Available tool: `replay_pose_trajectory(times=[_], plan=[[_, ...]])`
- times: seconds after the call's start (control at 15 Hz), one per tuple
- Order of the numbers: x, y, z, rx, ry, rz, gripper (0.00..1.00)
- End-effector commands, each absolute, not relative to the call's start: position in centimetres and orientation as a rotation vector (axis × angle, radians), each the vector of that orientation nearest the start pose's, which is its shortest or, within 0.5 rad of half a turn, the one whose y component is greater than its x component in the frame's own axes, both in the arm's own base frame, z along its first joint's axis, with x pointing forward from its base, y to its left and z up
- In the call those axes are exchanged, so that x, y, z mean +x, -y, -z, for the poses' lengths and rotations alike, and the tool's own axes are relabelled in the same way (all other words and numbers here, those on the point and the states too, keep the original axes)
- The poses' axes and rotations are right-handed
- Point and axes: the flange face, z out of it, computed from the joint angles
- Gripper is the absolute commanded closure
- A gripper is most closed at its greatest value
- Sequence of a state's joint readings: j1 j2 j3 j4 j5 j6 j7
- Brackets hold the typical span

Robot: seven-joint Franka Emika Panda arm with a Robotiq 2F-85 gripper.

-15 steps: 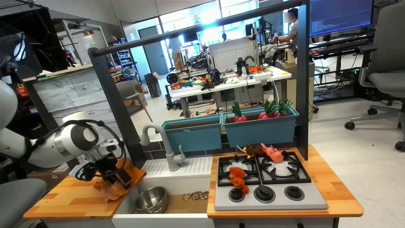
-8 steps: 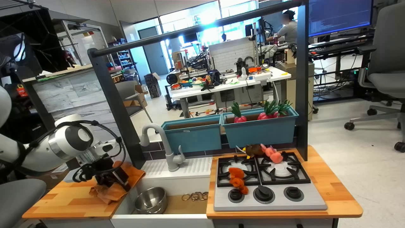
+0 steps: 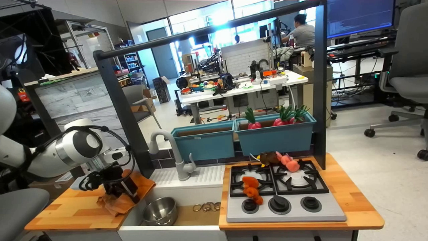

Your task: Wipe the left side of the counter with the orange towel, place the plush toys on the stove inside the silver pot in the sink

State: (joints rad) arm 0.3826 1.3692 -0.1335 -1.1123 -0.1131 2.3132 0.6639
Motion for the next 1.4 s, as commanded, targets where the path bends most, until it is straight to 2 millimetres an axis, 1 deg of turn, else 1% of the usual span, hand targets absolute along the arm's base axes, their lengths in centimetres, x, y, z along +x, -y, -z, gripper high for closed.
replay_pose_trajectory(times=[0.0, 0.13, 0.2, 0.33, 0.4, 0.47, 0.6, 0.67, 0.87, 0.93, 1.0, 1.13, 1.2, 1.27, 1.33], plan=[[67.0, -16.6, 7.0, -3.353, -0.602, -0.176, 0.0], [66.3, -17.5, 7.6, -3.355, -0.56, -0.215, 0.0], [65.7, -18.7, 7.8, -3.359, -0.502, -0.228, 0.0], [64.4, -21.7, 8.0, -3.349, -0.366, -0.243, 0.0], [63.6, -23.5, 7.9, -3.339, -0.282, -0.247, 0.0], [63.2, -24.7, 7.6, -3.35, -0.189, -0.224, 0.0], [63.3, -24.7, 7.0, -3.385, -0.112, -0.203, 0.0], [63.8, -24.0, 6.7, -3.405, -0.114, -0.189, 0.0], [65.0, -21.8, 5.8, -3.423, -0.212, -0.172, 0.0], [65.3, -21.6, 5.0, -3.404, -0.223, -0.168, 0.0], [65.3, -22.0, 4.1, -3.371, -0.207, -0.145, 0.0], [64.7, -23.8, 1.7, -3.271, -0.135, -0.062, 0.0], [64.0, -25.0, 0.2, -3.231, -0.094, -0.025, 0.0], [63.7, -26.2, -1.1, -3.187, -0.047, 0.018, 0.25], [63.3, -27.3, -2.6, -3.145, 0.005, 0.054, 0.26]])
